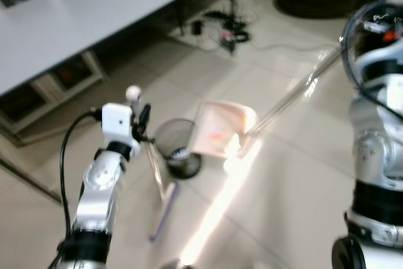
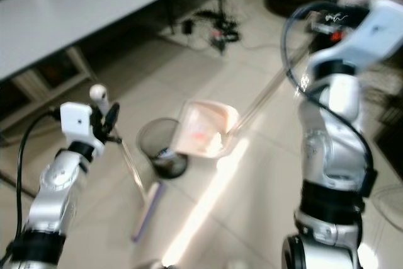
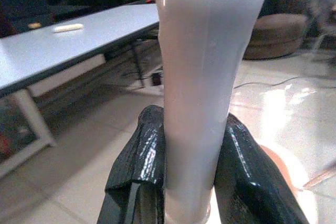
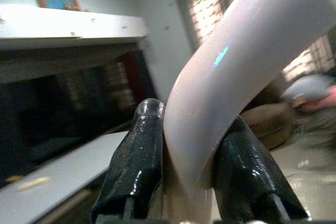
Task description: Sweep floor
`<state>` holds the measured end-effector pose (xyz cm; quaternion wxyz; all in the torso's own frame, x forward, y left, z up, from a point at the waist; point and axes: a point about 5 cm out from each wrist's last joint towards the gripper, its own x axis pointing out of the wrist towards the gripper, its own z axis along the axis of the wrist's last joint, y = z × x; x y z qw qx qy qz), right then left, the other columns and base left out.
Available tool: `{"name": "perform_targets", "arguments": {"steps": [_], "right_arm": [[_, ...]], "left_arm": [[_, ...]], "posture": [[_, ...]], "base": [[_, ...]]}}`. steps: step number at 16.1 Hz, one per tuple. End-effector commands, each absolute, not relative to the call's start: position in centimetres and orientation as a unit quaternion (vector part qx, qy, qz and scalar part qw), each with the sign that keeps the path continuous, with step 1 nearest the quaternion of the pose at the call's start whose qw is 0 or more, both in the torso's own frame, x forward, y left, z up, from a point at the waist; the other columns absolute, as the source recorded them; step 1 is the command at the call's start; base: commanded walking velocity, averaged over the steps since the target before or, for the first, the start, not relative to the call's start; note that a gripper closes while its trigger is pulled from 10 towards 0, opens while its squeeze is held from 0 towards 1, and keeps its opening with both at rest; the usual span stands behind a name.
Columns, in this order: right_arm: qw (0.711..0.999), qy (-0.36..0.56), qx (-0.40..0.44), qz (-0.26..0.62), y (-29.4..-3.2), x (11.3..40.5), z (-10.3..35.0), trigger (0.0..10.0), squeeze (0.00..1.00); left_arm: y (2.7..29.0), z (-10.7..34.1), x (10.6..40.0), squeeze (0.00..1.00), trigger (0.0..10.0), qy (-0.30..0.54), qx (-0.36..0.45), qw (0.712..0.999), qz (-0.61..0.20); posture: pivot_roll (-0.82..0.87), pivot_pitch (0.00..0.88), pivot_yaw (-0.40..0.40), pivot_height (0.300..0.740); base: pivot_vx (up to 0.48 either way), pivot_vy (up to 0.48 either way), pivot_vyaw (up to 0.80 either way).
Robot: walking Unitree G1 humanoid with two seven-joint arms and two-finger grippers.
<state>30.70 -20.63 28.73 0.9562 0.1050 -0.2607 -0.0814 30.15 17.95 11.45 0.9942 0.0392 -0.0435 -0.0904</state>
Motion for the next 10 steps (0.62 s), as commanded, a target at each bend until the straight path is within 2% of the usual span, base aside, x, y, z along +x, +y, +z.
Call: {"name": "perform_targets", "arguments": {"steps": [1,5,10], "right_arm": [[0.947,-0.290,0.109,-0.085,-21.11,30.11,29.97,10.0,0.00],[0.949,-0.286,0.105,-0.086,-21.14,30.36,29.96,10.0,0.00],[0.949,-0.283,0.100,-0.101,-21.80,30.44,29.75,10.0,0.00]], "left_arm": [[17.69,12.34,30.33,0.00,10.0,-0.062,0.046,0.992,-0.095],[17.43,12.35,30.41,0.00,10.0,-0.057,0.046,0.993,-0.094],[16.97,12.07,30.40,0.00,10.0,-0.049,0.044,0.993,-0.101]], "posture": [[-0.04,0.052,0.108,0.740],[-0.03,0.058,0.112,0.740],[-0.03,0.065,0.116,0.740]], "base": [[0.304,0.000,0.80],[0.340,0.000,0.73],[0.452,0.000,0.00]]}}
